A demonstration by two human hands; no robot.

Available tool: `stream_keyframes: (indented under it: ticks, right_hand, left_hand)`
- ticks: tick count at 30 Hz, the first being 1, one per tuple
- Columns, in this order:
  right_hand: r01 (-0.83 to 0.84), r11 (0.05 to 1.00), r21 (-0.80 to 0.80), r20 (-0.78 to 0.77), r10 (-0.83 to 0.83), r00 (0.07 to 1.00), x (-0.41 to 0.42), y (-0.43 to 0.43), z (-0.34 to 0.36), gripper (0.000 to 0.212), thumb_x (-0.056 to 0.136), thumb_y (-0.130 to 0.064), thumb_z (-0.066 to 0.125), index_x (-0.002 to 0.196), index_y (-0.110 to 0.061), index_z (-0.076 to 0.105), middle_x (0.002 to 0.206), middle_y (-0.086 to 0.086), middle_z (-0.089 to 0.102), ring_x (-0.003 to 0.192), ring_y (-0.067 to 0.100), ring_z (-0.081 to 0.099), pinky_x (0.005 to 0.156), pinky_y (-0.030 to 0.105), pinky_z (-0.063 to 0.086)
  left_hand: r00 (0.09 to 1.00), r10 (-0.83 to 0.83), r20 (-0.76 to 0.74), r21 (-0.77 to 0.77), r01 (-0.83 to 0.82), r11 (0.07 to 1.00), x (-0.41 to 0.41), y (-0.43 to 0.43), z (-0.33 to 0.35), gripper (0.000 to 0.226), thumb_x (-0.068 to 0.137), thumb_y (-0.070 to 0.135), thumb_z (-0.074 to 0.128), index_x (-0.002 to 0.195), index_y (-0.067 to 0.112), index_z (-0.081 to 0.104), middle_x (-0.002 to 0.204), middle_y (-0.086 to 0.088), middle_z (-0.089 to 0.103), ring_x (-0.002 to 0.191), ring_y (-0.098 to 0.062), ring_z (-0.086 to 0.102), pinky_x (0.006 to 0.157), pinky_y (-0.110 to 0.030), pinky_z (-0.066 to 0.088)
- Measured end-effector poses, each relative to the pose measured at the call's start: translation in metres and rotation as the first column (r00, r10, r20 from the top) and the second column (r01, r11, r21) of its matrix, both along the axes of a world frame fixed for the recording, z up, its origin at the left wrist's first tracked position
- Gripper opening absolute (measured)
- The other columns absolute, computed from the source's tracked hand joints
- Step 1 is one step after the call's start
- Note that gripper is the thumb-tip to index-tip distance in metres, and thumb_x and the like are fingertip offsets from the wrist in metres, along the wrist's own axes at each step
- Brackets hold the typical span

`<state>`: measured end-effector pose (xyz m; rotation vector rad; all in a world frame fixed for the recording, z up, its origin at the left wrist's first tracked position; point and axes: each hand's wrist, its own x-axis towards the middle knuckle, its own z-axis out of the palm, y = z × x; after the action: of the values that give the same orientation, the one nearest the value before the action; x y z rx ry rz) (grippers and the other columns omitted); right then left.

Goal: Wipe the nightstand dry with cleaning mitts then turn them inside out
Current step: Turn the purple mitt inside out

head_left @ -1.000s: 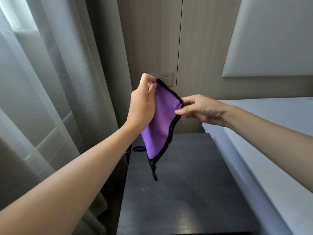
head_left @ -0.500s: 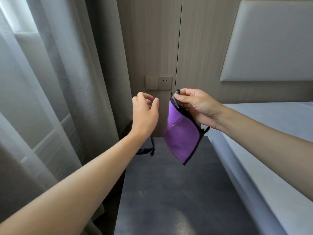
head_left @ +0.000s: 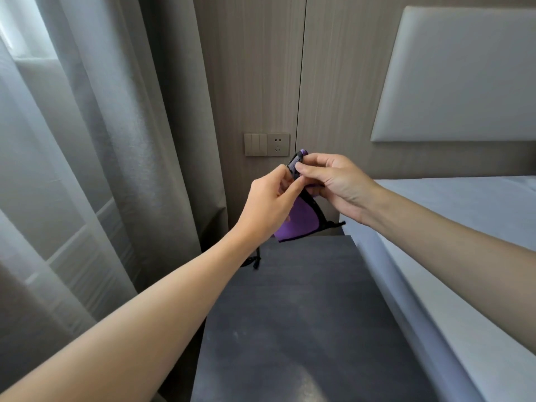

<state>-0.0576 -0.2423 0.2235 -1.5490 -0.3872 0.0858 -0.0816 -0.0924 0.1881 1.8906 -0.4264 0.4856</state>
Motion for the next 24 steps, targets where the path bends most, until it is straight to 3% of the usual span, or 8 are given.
stream_keyframes:
  ticks: [4,7,10,12,14,16,20,24]
  right_hand:
    - [0.009,0.999,-0.035,-0.008,-0.010,1.000,-0.002,0.000,0.005,0.017,0.102,-0.011,0.050,0.090,-0.012,0.063,0.075,0.006,0.063,0.061,0.014,0.057,0.053,0.024,0.042]
    - [0.034,0.996,-0.083,0.057,-0.029,0.998,-0.006,-0.002,0.005,0.014,0.102,-0.010,0.053,0.090,-0.011,0.061,0.084,0.006,0.067,0.067,0.014,0.063,0.055,0.023,0.050]
    - [0.047,0.991,-0.124,0.137,-0.029,0.990,-0.009,-0.005,0.003,0.012,0.102,-0.005,0.051,0.095,-0.008,0.060,0.088,0.008,0.069,0.069,0.011,0.067,0.062,0.023,0.054]
    - [0.100,0.990,-0.098,0.128,-0.087,0.988,-0.007,-0.007,0.001,0.015,0.103,-0.007,0.048,0.094,-0.013,0.057,0.086,0.010,0.064,0.068,0.013,0.064,0.058,0.026,0.053]
    - [0.166,0.985,-0.048,0.069,-0.163,0.984,-0.003,-0.012,0.002,0.014,0.106,-0.013,0.044,0.095,-0.018,0.052,0.087,0.010,0.059,0.067,0.017,0.061,0.054,0.031,0.052]
    - [0.227,0.968,-0.109,0.092,-0.217,0.972,0.000,-0.020,0.003,0.012,0.108,-0.022,0.039,0.099,-0.021,0.046,0.087,0.007,0.059,0.062,0.015,0.064,0.049,0.032,0.053]
    - [0.361,0.905,-0.223,0.263,-0.300,0.917,0.009,-0.035,0.000,0.012,0.109,-0.028,0.032,0.104,-0.022,0.041,0.084,0.006,0.056,0.057,0.011,0.061,0.045,0.029,0.052]
    - [0.431,0.880,-0.197,0.125,-0.414,0.902,0.016,-0.045,-0.003,0.017,0.109,-0.033,0.031,0.099,-0.033,0.045,0.103,0.005,0.061,0.078,0.021,0.060,0.056,0.035,0.055]
  left_hand:
    - [0.996,0.019,-0.084,-0.079,-0.026,0.997,-0.001,-0.001,-0.003,0.034,0.101,0.033,0.054,0.086,0.002,0.058,0.074,-0.012,0.065,0.061,-0.021,0.060,0.051,-0.037,0.055]
    - [0.991,0.074,-0.110,-0.053,-0.080,0.995,0.000,-0.001,-0.007,0.029,0.097,0.026,0.061,0.088,0.001,0.050,0.077,-0.017,0.066,0.056,-0.025,0.060,0.050,-0.042,0.058]
    - [0.992,0.055,-0.114,-0.034,-0.060,0.998,-0.003,-0.001,-0.009,0.023,0.098,0.020,0.058,0.089,0.002,0.048,0.080,-0.018,0.062,0.060,-0.020,0.057,0.050,-0.049,0.057]
    - [0.994,-0.004,-0.108,-0.038,-0.001,0.999,-0.002,0.002,-0.013,0.020,0.099,0.017,0.055,0.087,0.003,0.049,0.079,-0.013,0.061,0.067,-0.019,0.058,0.057,-0.049,0.060]
    - [0.985,-0.031,-0.169,-0.158,0.004,0.987,0.000,0.008,-0.016,0.018,0.099,0.019,0.051,0.085,0.008,0.047,0.086,-0.019,0.064,0.080,-0.030,0.064,0.072,-0.051,0.061]
    - [0.954,-0.022,-0.299,-0.286,-0.067,0.956,0.006,0.015,-0.018,0.018,0.099,0.023,0.043,0.082,0.016,0.043,0.099,-0.026,0.067,0.094,-0.040,0.068,0.084,-0.055,0.058]
    - [0.882,-0.132,-0.452,-0.473,-0.111,0.874,0.009,0.025,-0.020,0.018,0.102,0.018,0.033,0.088,0.014,0.044,0.088,-0.019,0.070,0.089,-0.038,0.072,0.079,-0.047,0.061]
    - [0.834,-0.260,-0.487,-0.629,-0.128,0.767,0.009,0.036,-0.018,0.042,0.100,0.023,0.027,0.118,0.004,0.061,0.101,-0.017,0.076,0.092,-0.031,0.074,0.074,-0.040,0.058]
